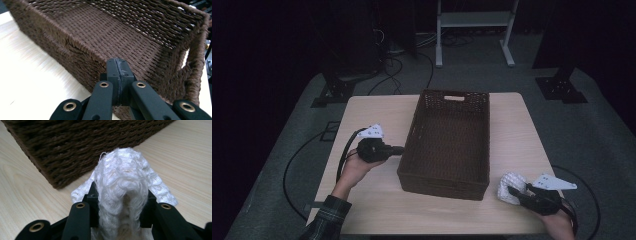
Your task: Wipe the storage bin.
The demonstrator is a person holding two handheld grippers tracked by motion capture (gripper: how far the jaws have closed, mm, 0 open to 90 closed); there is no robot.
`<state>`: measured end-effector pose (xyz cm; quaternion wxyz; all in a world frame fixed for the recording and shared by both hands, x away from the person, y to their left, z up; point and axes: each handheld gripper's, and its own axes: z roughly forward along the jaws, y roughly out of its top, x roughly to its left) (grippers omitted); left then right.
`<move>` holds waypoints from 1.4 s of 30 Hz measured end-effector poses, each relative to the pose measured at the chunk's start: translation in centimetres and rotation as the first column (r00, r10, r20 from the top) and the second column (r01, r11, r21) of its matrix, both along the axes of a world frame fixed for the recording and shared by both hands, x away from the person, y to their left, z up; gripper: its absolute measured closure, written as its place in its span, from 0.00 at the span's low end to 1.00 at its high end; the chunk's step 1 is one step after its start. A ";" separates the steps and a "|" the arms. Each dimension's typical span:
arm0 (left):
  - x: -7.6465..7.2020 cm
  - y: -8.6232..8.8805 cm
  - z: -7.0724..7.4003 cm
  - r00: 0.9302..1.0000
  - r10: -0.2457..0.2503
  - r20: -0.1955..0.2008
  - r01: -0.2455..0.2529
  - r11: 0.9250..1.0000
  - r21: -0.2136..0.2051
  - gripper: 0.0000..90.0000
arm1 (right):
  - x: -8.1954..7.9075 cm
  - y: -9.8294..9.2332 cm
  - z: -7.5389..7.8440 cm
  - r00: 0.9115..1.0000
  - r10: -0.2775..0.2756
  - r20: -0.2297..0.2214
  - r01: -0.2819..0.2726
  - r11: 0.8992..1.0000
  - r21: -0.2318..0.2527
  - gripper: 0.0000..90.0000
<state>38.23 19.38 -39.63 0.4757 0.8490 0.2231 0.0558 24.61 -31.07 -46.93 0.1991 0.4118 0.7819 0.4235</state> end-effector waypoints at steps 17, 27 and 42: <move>-5.8 1.2 0.3 0.996 -0.091 0.014 0.091 0.996 -0.021 0.69 | -0.7 -0.8 0.1 1.000 -0.021 0.005 0.021 1.000 0.005 0.69; -5.3 -0.4 -0.6 0.996 -0.085 0.008 0.085 0.996 -0.041 0.71 | -0.6 -0.8 0.1 1.000 -0.021 0.006 0.021 1.000 0.002 0.69; -4.3 -4.7 -1.1 0.992 -0.126 0.015 0.127 0.989 -0.076 0.72 | -0.8 -1.0 0.1 1.000 -0.029 0.009 0.029 1.000 0.003 0.69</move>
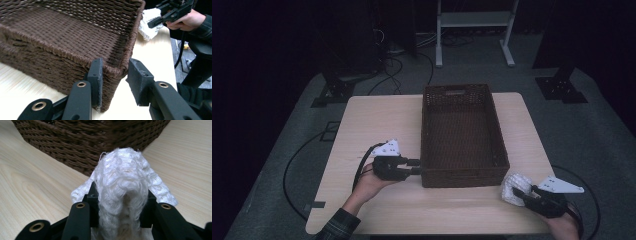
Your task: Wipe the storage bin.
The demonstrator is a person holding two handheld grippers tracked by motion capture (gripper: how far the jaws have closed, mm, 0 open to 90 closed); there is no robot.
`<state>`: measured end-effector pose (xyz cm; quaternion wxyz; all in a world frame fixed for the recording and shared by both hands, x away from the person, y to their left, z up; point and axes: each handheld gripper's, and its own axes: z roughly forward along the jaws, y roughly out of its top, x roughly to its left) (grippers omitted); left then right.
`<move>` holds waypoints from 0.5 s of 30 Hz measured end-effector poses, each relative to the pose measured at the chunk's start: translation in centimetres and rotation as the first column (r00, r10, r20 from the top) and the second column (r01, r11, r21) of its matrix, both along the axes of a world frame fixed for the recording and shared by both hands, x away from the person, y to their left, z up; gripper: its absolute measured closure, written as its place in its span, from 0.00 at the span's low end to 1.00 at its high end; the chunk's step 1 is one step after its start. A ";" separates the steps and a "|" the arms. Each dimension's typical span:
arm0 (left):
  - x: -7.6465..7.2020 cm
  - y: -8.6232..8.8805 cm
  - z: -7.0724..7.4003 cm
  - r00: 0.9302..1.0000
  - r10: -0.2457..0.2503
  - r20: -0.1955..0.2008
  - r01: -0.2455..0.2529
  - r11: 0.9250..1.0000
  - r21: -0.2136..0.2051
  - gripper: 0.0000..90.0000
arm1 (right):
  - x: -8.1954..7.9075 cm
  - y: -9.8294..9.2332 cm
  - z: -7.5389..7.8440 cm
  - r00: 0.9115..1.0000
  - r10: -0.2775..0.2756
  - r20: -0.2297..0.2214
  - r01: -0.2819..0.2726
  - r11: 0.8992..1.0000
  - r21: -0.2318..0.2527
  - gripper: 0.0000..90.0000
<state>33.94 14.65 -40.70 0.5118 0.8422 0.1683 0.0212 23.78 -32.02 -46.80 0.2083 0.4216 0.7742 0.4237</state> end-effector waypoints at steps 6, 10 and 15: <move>0.0 -2.4 -0.2 1.000 -0.030 0.009 0.030 1.000 -0.008 0.73 | 0.0 0.1 0.0 1.000 0.001 -0.003 -0.001 1.000 -0.002 0.69; 0.0 -3.7 -0.2 0.999 -0.045 0.015 0.045 0.999 -0.004 0.73 | 0.1 0.1 -0.1 1.000 0.003 -0.002 -0.003 1.000 -0.002 0.69; -0.3 -3.8 -0.2 0.999 -0.038 0.025 0.037 0.999 0.016 0.66 | 0.1 0.1 -0.1 1.000 0.002 -0.003 -0.002 1.000 -0.005 0.69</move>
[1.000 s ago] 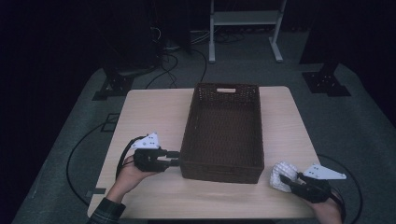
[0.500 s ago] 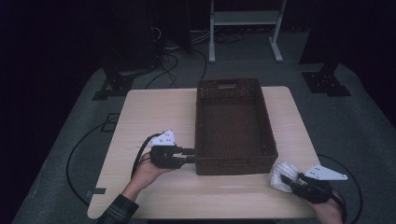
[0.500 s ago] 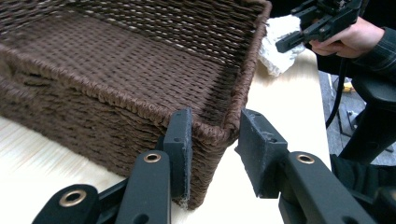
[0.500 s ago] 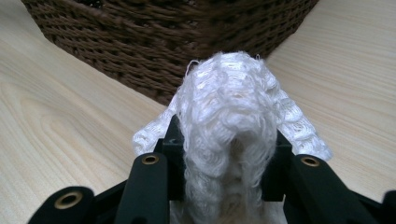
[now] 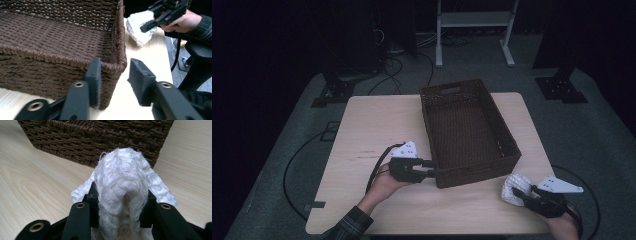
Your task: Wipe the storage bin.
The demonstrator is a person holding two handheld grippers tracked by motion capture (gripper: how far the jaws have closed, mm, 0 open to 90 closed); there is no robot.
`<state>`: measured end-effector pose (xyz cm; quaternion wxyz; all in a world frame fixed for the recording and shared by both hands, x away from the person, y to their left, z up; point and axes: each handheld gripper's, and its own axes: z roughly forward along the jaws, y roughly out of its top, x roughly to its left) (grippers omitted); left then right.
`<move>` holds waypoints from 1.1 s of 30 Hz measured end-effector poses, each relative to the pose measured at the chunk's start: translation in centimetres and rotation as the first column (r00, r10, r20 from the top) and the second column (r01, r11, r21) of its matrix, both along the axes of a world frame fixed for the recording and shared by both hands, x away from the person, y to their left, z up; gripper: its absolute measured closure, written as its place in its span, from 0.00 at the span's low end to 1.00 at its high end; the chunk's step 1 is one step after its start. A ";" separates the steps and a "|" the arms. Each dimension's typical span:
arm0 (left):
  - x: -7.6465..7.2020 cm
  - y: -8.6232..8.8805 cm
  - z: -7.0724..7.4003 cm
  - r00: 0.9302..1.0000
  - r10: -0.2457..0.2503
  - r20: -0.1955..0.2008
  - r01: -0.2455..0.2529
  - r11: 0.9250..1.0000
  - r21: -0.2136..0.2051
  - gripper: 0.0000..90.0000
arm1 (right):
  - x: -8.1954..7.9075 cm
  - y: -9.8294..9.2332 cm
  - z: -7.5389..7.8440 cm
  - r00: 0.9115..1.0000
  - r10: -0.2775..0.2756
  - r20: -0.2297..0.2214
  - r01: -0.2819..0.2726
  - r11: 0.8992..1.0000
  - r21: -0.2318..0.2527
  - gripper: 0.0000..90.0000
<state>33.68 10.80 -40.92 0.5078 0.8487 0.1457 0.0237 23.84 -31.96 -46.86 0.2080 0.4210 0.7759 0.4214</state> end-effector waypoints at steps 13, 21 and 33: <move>-0.7 0.1 -3.9 0.999 0.042 -0.011 -0.040 0.990 0.133 0.41 | 0.2 0.0 0.0 1.000 -0.002 -0.001 0.002 1.000 -0.006 0.69; -0.3 -1.5 -6.2 0.997 0.076 -0.004 -0.073 0.975 0.208 0.35 | 0.3 0.0 0.0 1.000 -0.002 0.002 0.002 1.000 -0.015 0.69; 0.3 -3.1 -8.1 0.992 0.123 0.036 -0.128 0.966 0.226 0.32 | 0.3 -0.3 0.3 1.000 -0.018 0.016 0.018 1.000 -0.016 0.69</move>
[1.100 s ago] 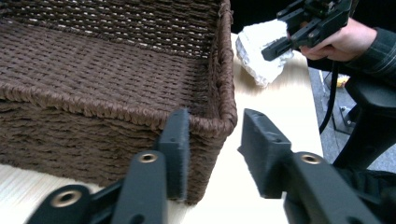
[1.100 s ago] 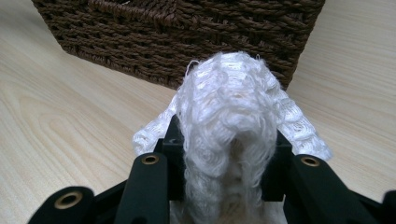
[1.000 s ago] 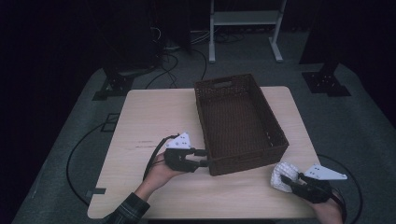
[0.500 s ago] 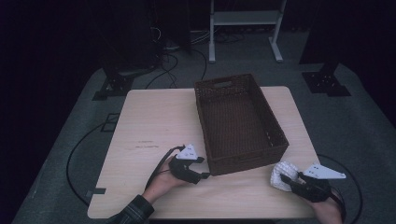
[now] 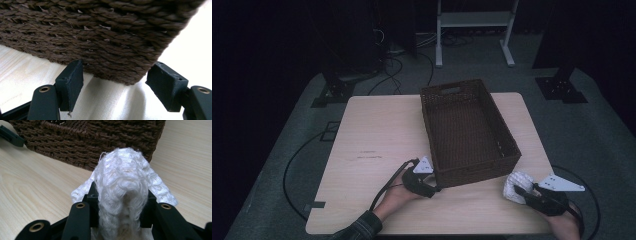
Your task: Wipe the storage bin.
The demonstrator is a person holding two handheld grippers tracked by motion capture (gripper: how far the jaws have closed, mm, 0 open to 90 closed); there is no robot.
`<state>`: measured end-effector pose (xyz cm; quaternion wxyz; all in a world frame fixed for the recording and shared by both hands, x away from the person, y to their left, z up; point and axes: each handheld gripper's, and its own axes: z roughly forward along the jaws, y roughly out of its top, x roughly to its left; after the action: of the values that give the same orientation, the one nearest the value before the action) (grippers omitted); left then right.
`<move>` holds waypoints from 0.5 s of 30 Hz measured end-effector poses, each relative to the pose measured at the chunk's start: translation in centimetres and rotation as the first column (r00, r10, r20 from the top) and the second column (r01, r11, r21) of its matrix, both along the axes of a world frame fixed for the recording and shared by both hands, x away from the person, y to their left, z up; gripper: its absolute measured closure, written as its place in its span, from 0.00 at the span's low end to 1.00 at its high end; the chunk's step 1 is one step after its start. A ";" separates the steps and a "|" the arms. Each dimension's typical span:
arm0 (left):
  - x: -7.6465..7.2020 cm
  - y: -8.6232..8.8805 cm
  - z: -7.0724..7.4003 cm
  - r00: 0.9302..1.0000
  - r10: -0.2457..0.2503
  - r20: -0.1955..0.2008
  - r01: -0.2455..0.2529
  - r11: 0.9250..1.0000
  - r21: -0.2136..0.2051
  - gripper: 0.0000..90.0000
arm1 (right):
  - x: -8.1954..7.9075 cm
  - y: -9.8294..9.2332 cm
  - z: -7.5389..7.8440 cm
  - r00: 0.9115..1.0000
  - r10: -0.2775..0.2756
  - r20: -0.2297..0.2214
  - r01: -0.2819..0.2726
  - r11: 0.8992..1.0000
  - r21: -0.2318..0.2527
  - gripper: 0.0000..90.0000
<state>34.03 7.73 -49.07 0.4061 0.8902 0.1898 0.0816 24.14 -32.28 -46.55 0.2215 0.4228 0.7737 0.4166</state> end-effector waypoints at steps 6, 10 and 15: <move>-0.5 -0.1 -0.8 0.998 0.008 0.061 -0.009 1.000 0.029 0.33 | 0.0 -0.3 0.9 0.999 -0.017 0.030 0.017 1.000 0.018 0.69; -0.4 -0.1 -0.8 0.998 0.009 0.059 -0.011 1.000 0.030 0.34 | 0.1 -0.3 1.4 0.999 -0.024 0.046 0.023 0.999 0.022 0.69; -0.4 -0.1 -0.9 0.999 0.024 0.031 -0.025 1.000 0.017 0.34 | 0.4 -0.7 2.8 0.996 -0.041 0.084 0.036 0.998 0.057 0.69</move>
<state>33.66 7.58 -49.93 0.4000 0.8900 0.1938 0.1020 24.56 -32.93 -43.77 0.2505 0.4254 0.7434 0.4512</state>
